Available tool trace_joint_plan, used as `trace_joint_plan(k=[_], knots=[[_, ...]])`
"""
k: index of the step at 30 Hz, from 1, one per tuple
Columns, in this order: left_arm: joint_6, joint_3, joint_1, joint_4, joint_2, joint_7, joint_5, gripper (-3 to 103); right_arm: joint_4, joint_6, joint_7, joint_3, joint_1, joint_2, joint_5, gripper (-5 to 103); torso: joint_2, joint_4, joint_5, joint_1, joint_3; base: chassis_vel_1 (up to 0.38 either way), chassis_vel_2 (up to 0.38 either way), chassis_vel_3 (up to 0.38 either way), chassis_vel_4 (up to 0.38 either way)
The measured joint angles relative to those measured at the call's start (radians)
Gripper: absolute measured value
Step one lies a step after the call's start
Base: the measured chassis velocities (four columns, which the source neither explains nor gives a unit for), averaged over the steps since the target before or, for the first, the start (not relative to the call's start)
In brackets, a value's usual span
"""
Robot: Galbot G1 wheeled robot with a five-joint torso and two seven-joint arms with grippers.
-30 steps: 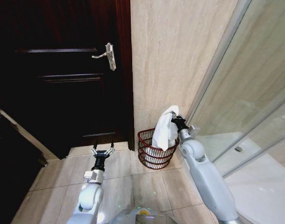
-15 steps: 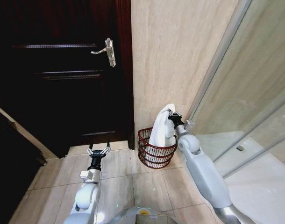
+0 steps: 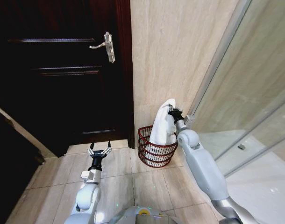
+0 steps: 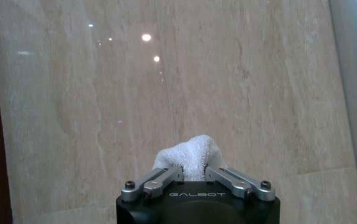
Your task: Discard the used towel into the hamper.
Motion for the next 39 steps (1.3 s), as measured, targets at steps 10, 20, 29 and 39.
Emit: trace_joint_plan(k=[10,20,29,39], knots=[[-0.019,0.0,-0.003,0.003,0.001,-0.006,-0.004,100,-0.031,-0.002,-0.002,-0.008,0.023,0.009,-0.007,3,-0.018,-0.0001,-0.0001,-0.008,-0.011,0.0,0.0,0.0,0.0],[-0.021,0.011,-0.006,0.0,-0.008,-0.003,0.008,100,-0.1,0.007,-0.002,-0.001,0.054,0.042,-0.017,3,-0.015,0.0001,-0.0002,-0.007,-0.008,0.0,0.0,0.0,0.0],[-0.013,0.025,-0.008,-0.015,-0.01,-0.004,0.015,100,-0.091,-0.008,-0.02,0.021,0.029,0.037,-0.041,18,-0.012,-0.0001,0.0,-0.006,-0.006,0.0,0.0,0.0,0.0],[-0.013,0.026,0.01,-0.029,-0.012,-0.006,0.017,100,-0.047,-0.031,-0.005,0.014,0.026,0.022,-0.019,50,-0.01,0.0001,-0.0001,-0.005,-0.005,0.0,0.0,0.0,0.0]])
